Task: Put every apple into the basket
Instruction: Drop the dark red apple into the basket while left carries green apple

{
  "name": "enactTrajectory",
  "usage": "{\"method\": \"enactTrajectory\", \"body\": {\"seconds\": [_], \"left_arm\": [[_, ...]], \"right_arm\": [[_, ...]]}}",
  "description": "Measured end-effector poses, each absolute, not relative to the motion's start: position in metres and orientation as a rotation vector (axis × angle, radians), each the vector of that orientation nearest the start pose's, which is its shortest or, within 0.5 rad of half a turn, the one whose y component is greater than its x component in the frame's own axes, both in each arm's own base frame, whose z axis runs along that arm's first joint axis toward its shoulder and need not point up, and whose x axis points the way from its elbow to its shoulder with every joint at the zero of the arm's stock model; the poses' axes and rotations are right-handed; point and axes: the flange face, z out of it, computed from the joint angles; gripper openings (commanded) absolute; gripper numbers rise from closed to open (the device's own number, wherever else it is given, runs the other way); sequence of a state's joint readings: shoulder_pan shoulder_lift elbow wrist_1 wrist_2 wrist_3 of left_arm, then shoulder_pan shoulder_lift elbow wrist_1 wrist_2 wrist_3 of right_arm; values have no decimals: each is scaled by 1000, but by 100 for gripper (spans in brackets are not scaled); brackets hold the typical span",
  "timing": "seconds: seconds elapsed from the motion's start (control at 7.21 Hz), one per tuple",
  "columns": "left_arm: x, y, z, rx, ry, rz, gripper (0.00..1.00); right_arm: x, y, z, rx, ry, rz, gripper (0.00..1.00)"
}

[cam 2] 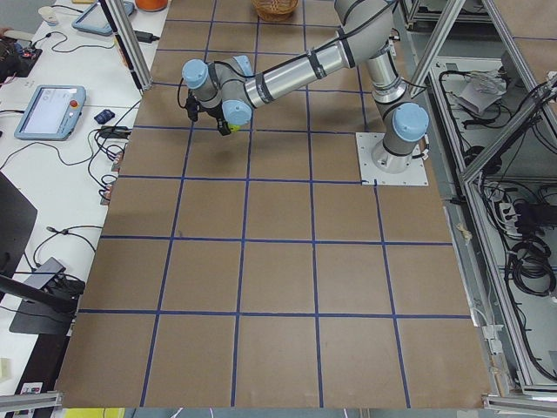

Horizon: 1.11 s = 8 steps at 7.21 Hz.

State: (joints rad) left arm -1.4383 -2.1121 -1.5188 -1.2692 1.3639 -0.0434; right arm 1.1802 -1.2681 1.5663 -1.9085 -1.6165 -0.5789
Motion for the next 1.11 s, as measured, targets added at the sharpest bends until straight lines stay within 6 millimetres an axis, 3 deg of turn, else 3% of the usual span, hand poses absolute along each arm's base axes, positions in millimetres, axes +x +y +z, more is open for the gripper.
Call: {"method": "enactTrajectory", "body": {"seconds": [0.28,0.42,0.69,0.83,0.97,1.11], "left_arm": [[-80,-654,214,-345,3322,253,0],[-83,-652,208,-353,3320,245,0],[-91,-647,199,-394,3311,256,0],[-99,-646,197,-391,3310,230,0],[-109,-646,197,-395,3308,185,0],[-119,-647,198,-430,3305,158,0]], "right_arm": [[-212,-564,324,-372,3133,74,43],[-236,-544,306,-408,3096,113,53],[-263,-523,285,-547,3057,117,74],[-278,-517,277,-591,3067,88,92],[-289,-510,268,-623,3067,75,100],[-293,-506,263,-633,3062,72,100]]}}
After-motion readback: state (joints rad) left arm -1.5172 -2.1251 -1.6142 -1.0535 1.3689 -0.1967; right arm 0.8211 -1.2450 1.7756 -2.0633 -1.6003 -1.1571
